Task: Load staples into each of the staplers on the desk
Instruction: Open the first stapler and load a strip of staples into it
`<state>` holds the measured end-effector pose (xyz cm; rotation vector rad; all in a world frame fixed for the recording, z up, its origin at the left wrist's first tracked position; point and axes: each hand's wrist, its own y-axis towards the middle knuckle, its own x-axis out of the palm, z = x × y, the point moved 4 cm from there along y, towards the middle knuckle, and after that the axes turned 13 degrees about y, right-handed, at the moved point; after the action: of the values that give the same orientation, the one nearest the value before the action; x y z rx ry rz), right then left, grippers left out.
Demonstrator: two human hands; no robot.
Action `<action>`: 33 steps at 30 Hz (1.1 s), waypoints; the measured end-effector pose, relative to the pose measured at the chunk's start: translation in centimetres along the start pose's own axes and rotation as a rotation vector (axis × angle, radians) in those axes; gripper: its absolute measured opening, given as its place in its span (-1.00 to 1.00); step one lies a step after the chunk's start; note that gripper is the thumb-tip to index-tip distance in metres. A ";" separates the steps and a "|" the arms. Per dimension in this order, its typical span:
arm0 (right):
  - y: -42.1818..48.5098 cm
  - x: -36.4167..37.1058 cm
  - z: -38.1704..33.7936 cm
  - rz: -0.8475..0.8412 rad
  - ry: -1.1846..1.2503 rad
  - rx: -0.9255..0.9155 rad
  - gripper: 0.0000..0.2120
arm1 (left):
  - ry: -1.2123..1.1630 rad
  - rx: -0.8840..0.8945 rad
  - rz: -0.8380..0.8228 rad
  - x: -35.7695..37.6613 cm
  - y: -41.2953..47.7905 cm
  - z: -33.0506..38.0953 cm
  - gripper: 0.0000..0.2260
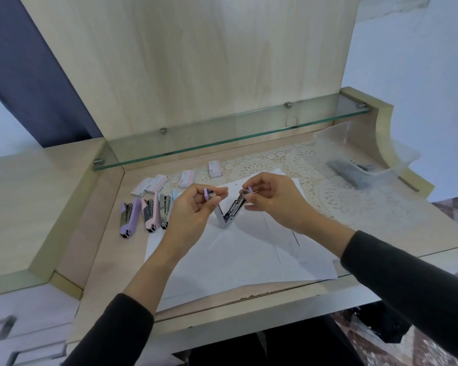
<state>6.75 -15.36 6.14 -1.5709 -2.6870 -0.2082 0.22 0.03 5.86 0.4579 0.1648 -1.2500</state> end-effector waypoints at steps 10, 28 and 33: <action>-1.0 -3.1 1.2 -0.072 -0.561 -0.064 -0.80 | 0.272 -0.005 0.058 -3.6 -2.5 -1.5 -0.78; -0.8 -3.0 3.2 0.013 -0.641 -0.203 -0.84 | 0.861 0.308 0.087 -4.2 -3.2 -3.4 -0.77; -0.8 -3.2 3.5 0.004 -0.571 -0.239 -0.83 | 0.877 0.428 -0.025 -1.5 -2.6 -1.2 -0.70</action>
<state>7.81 -18.05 2.36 -1.9554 -3.1770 -0.0911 -2.54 1.25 4.74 1.3665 0.6486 -1.0336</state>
